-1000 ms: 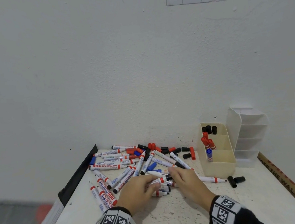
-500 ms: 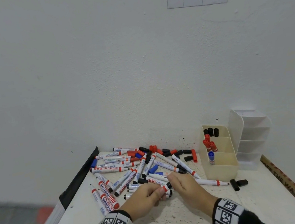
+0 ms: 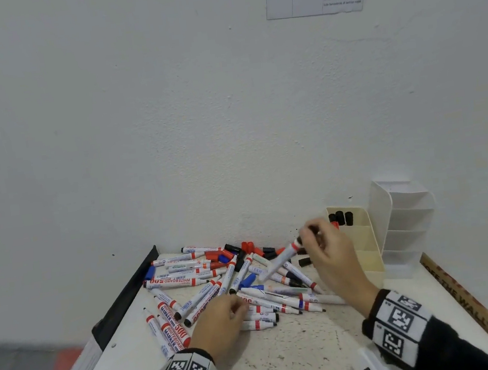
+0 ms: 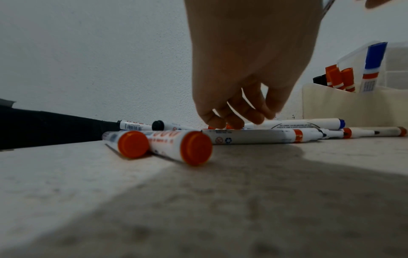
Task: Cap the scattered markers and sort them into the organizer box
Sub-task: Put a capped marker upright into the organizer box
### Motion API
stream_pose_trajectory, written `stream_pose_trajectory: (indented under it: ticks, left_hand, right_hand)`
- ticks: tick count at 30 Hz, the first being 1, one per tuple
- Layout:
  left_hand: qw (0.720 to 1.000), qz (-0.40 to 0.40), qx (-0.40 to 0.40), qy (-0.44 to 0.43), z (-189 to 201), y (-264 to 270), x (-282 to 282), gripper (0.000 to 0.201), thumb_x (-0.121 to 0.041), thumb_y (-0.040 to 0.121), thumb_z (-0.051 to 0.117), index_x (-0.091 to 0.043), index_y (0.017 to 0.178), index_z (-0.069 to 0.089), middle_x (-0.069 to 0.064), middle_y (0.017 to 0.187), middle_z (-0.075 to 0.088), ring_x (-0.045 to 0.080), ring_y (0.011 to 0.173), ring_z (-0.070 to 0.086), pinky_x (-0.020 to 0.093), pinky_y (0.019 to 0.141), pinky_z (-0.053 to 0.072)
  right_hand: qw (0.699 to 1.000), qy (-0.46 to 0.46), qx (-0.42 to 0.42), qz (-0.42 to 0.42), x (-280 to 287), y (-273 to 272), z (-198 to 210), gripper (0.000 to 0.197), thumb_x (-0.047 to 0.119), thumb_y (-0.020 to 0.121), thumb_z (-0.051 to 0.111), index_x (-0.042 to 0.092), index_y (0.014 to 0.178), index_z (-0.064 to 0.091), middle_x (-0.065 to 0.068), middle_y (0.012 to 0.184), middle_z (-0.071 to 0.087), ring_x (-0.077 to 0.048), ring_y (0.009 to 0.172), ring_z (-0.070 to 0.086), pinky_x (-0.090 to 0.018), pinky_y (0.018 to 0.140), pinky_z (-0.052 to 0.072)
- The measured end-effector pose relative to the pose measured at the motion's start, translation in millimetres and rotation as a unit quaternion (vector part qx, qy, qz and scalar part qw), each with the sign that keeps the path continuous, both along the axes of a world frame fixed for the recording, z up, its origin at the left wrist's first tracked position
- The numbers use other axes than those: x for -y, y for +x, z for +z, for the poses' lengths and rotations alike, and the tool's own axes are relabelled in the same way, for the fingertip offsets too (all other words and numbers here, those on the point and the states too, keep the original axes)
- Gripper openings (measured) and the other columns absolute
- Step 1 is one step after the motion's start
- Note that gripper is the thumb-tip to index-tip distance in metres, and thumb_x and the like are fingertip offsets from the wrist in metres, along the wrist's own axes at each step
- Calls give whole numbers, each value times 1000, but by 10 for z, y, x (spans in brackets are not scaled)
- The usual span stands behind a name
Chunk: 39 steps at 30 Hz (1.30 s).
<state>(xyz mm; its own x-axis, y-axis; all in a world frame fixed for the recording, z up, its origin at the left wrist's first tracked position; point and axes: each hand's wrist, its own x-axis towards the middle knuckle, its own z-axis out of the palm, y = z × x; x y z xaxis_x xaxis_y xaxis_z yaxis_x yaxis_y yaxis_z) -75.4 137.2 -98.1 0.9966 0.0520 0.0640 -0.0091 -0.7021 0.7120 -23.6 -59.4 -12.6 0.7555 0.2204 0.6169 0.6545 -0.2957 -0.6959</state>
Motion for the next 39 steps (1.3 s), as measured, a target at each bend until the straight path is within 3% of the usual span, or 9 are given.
stream_pose_trajectory:
  ticks: [3,7,10,16,21,27,32,36,39]
  left_hand:
    - [998,4,-24,53,-40,1,-12,17,-22,93,52,-26,104,63,-13,103,55,2,96,53,18,91,44]
    - [996,3,-20,89,-29,16,-28,26,-14,92,50,-26,111,64,-12,111,54,1,98,49,18,98,41]
    - [994,-9,-10,110,-24,24,-21,29,-11,93,48,-27,112,63,-11,116,54,0,98,47,16,97,41]
    - [994,-17,-18,107,-12,21,-16,30,-10,92,50,-39,85,52,-13,103,50,2,95,50,14,91,43]
    - [992,-35,-21,115,-28,32,-38,28,-10,92,50,-37,93,56,-15,102,47,2,100,47,15,94,42]
    - [991,-38,-28,127,-48,47,-50,23,-12,90,57,-31,102,62,-14,102,48,4,105,49,19,99,42]
    - [988,-36,-30,148,-80,63,-62,25,-17,90,58,-27,111,64,-9,112,57,5,103,51,20,97,43]
    - [987,-41,-25,153,-71,42,-42,21,-25,91,55,-28,111,62,-11,108,56,5,100,50,22,97,41]
    - [994,-41,-30,94,-69,33,-17,15,-30,90,55,-28,104,61,-13,101,56,4,94,53,19,86,45]
  right_hand:
    - [995,57,52,-65,121,113,292,7,16,94,48,18,90,53,6,72,56,-3,55,51,-11,46,39]
    - [969,76,119,-203,416,395,483,12,16,96,46,12,102,54,0,91,56,-8,79,54,-14,71,43]
    - [961,45,107,-253,601,570,462,18,13,96,44,5,109,54,-4,102,49,5,81,46,-7,75,34]
    - [962,-22,43,-269,750,798,202,25,10,94,47,2,118,53,-6,109,48,-11,92,46,-19,83,35]
    - [958,-93,5,-270,809,1010,72,5,9,91,50,7,93,55,-12,94,56,-25,86,53,-30,74,41]
    - [942,-152,-124,-274,734,1110,-89,28,8,95,40,3,121,50,-17,114,58,-31,103,56,-42,91,48]
    - [931,-218,-205,-208,710,1124,-271,39,18,96,40,23,134,38,-9,130,50,-30,111,55,-50,95,47]
    - [934,-154,-172,-271,613,999,-152,38,16,94,44,11,131,39,-14,131,42,-31,111,51,-42,94,43]
    - [947,-135,-93,-275,495,829,66,34,13,92,47,10,126,44,-11,133,36,-22,95,53,-34,82,47]
